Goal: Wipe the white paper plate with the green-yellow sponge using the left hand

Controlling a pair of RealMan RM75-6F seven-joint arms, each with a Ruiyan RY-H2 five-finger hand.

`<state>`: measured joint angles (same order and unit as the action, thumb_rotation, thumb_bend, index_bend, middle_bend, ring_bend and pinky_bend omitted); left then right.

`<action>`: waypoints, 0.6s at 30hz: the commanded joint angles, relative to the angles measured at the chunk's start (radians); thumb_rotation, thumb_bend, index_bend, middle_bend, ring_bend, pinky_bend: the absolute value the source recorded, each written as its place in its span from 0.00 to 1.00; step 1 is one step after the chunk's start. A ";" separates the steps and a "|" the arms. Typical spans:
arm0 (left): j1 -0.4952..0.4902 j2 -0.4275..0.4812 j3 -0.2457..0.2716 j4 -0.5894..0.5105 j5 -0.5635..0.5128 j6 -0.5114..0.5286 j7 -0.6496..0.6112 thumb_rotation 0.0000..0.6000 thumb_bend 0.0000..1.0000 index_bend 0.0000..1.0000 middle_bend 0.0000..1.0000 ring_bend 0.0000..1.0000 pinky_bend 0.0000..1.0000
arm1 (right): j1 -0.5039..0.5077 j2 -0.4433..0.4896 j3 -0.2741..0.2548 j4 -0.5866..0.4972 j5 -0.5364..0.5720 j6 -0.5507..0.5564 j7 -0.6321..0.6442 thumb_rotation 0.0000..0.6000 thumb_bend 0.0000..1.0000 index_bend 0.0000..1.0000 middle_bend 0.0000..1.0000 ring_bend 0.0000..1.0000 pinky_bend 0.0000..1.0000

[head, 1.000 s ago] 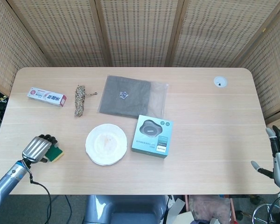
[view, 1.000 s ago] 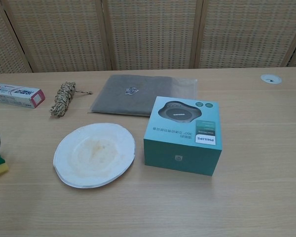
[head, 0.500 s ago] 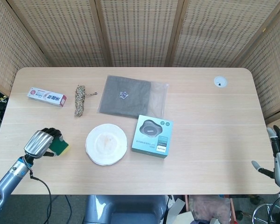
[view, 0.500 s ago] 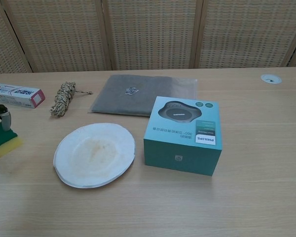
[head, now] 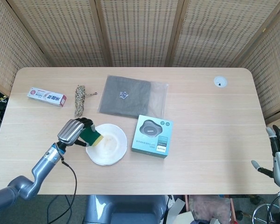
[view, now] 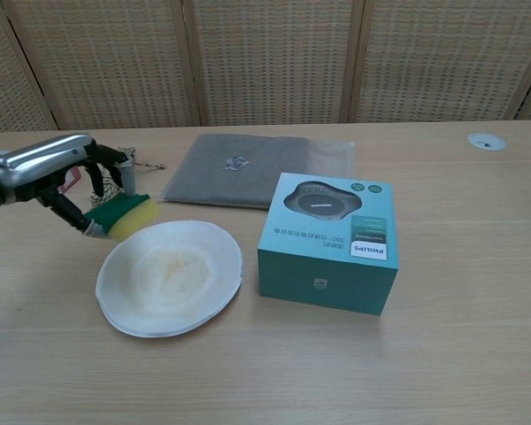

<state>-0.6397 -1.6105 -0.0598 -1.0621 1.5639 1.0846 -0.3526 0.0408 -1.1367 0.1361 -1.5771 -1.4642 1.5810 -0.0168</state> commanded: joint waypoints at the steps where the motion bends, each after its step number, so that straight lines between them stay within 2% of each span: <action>1: -0.024 -0.044 -0.013 0.002 -0.030 -0.037 0.009 1.00 0.02 0.55 0.47 0.36 0.44 | 0.000 0.001 0.000 -0.001 0.001 -0.002 0.001 1.00 0.00 0.00 0.00 0.00 0.00; 7: -0.034 -0.108 0.003 0.075 -0.047 -0.084 -0.022 1.00 0.02 0.56 0.48 0.37 0.44 | -0.002 0.005 -0.001 -0.002 0.002 -0.003 0.010 1.00 0.00 0.00 0.00 0.00 0.00; 18: -0.057 -0.216 -0.003 0.183 -0.072 -0.132 -0.079 1.00 0.02 0.56 0.48 0.37 0.44 | -0.002 0.015 0.001 -0.004 0.004 -0.006 0.033 1.00 0.00 0.00 0.00 0.00 0.00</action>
<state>-0.6895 -1.8060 -0.0610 -0.9002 1.4966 0.9624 -0.4227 0.0391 -1.1226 0.1369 -1.5814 -1.4610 1.5759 0.0151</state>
